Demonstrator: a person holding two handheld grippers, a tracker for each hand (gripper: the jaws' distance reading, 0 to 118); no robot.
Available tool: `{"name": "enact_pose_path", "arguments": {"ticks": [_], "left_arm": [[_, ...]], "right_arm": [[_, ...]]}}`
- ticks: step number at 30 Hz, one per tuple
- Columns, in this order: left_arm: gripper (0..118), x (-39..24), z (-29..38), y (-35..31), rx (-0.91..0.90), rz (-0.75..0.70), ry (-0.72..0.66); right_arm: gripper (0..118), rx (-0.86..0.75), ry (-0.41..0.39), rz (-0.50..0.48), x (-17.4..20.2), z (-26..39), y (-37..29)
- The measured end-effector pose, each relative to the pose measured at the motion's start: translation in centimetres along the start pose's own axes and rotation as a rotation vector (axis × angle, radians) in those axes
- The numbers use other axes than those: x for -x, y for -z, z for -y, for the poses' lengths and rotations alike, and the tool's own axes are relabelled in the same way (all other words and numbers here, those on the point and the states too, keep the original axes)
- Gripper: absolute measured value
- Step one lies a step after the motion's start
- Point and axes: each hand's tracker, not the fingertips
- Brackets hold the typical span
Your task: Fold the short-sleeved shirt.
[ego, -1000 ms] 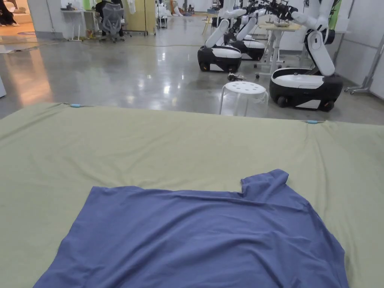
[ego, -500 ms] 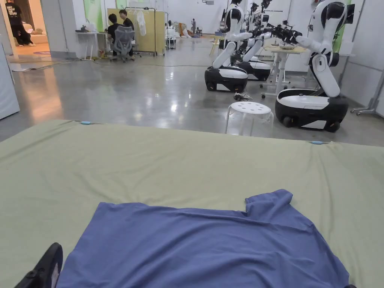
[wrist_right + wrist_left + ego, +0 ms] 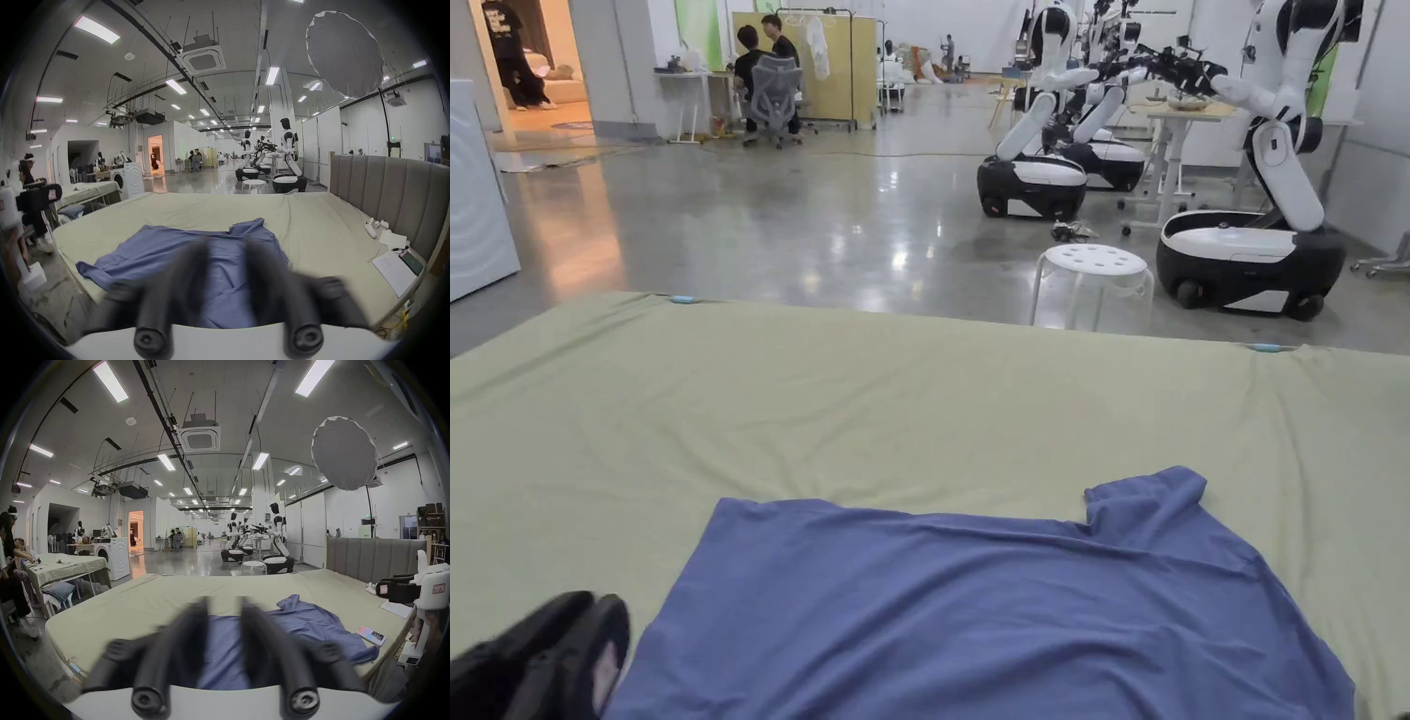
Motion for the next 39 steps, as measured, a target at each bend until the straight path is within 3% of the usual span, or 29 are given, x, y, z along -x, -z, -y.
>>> {"name": "enact_pose_path", "arguments": {"ticks": [2,3,7,11,17,19,20,21,22,23,30,33,35,37,39], "left_arm": [[3,0.4,0.1,0.0,0.014,-0.003,-0.013],[3,0.5,0.2,0.0,0.034,0.023,-0.037],[3,0.6,1.1,-0.1,0.092,-0.073,0.048],[3,2.5,1.5,-0.7,0.11,-0.078,-0.008],[3,7.1,5.0,-0.8,0.265,-0.131,-0.066],[5,9.1,7.6,0.0,0.347,-0.138,-0.129],[16,9.8,8.7,0.3,0.373,-0.152,-0.163],[44,10.8,10.1,0.9,0.418,-0.147,-0.199],[54,11.5,11.1,1.4,0.452,-0.146,-0.224],[55,12.2,12.2,1.9,0.47,-0.151,-0.276],[55,15.3,17.3,5.4,0.56,-0.151,-0.388],[53,15.0,18.3,7.0,0.634,-0.138,-0.351],[42,14.5,19.0,7.7,0.701,-0.147,-0.307],[21,13.6,18.7,7.6,0.686,-0.158,-0.204],[15,13.0,18.7,7.9,0.712,-0.134,-0.19]], "right_arm": [[0,0.008,-0.032,0.007,0.6,0.3,0.4],[0,0.038,-0.033,-0.038,0.7,0.3,0.6],[0,0.045,-0.046,-0.024,2.2,0.5,1.5],[0,0.055,-0.064,-0.048,2.7,0.8,1.7],[0,0.094,-0.022,-0.071,3.0,1.5,2.3],[0,0.123,0.03,-0.081,2.6,1.9,2.7],[0,0.134,0.054,-0.086,2.5,2.1,2.8],[0,0.146,0.074,-0.086,2.2,2.3,2.9],[0,0.155,0.087,-0.085,2.0,2.5,3.0],[0,0.166,0.098,-0.079,1.8,2.7,3.0],[0,0.228,0.177,-0.026,0.1,3.8,2.9],[0,0.243,0.198,0.0,-0.6,4.1,2.8],[0,0.256,0.205,0.025,-0.9,4.4,2.8],[0,0.27,0.21,0.048,-1.2,4.6,2.7],[0,0.278,0.211,0.062,-1.6,4.9,2.5]]}}
